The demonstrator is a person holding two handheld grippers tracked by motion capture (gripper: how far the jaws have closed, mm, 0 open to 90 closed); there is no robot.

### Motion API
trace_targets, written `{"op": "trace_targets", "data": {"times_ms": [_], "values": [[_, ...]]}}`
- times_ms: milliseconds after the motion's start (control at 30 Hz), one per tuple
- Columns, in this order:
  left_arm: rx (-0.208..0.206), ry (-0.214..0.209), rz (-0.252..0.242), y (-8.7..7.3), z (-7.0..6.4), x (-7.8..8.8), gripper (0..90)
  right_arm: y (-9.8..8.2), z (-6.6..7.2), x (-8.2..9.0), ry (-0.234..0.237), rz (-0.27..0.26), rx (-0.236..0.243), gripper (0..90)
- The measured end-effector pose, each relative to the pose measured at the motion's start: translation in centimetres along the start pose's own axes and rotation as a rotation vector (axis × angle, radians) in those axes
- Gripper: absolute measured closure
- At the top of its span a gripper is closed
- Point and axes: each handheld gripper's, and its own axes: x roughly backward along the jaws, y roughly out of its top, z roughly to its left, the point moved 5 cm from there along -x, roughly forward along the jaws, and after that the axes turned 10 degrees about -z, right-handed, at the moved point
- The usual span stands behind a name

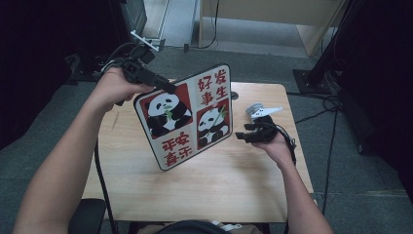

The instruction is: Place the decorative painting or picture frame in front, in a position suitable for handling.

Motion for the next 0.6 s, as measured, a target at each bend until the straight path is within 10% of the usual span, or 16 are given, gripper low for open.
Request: {"op": "trace_targets", "data": {"times_ms": [600], "values": [[0.038, 0.004, -0.081, -3.9, 0.5, 3.4, 41.9, 1.1, -3.9, 0.9, -0.104, -0.072, -0.037, 41.4]]}}
